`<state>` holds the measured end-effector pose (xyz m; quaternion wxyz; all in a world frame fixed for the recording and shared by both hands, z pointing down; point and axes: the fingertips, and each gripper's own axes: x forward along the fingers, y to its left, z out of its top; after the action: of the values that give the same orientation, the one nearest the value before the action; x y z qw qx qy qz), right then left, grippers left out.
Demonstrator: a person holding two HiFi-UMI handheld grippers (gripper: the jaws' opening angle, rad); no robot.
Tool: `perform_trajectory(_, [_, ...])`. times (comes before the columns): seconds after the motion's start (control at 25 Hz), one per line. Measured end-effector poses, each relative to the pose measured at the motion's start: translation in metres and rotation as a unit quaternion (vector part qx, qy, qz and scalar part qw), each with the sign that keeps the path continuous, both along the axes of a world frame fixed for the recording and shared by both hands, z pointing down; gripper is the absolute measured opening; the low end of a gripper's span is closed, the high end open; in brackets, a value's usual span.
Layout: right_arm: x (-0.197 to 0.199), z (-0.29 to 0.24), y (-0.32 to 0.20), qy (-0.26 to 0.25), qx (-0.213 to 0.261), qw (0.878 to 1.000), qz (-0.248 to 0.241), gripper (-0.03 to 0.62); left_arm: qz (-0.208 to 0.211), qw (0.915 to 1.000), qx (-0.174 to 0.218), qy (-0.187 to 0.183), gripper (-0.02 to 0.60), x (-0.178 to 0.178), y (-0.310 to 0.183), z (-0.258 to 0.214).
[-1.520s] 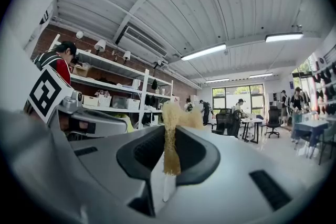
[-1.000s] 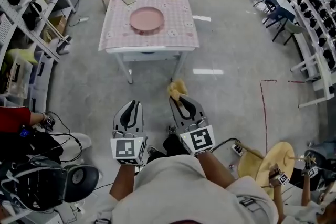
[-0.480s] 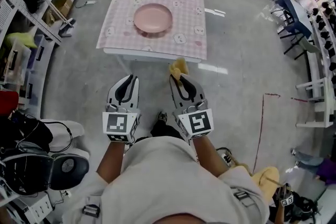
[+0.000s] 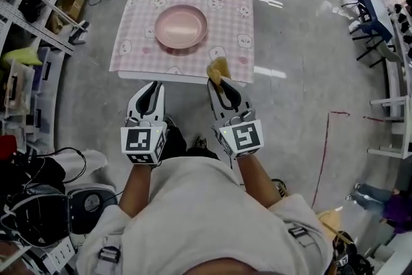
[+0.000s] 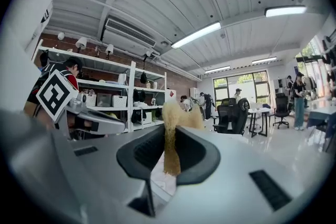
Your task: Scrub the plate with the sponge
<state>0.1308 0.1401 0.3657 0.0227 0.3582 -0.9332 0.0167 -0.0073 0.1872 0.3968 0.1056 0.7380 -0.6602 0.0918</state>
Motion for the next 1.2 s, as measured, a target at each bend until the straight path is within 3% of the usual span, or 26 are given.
perform_trajectory(0.2, [-0.023, 0.011, -0.057, -0.004, -0.014, 1.0, 0.008, 0.058, 0.014, 0.9998, -0.012, 0.003, 0.061, -0.022, -0.063, 0.011])
perform_trajectory(0.48, [-0.076, 0.021, -0.137, 0.005, -0.02, 0.999, 0.027, 0.058, 0.07, 0.9973, -0.021, -0.001, 0.061, -0.077, -0.159, 0.02])
perform_trajectory(0.72, [-0.11, 0.038, -0.189, 0.051, -0.036, 0.997, 0.048, 0.058, 0.124, 0.9911, -0.048, 0.01, 0.06, -0.115, -0.223, 0.049])
perform_trajectory(0.88, [-0.135, 0.044, -0.207, 0.066, -0.053, 0.996, 0.042, 0.058, 0.128, 0.9888, -0.074, 0.015, 0.06, -0.14, -0.251, 0.064])
perform_trajectory(1.2, [-0.13, 0.095, -0.248, 0.087, -0.108, 0.989, 0.041, 0.058, 0.114, 0.9839, -0.132, 0.036, 0.06, -0.149, -0.287, 0.118])
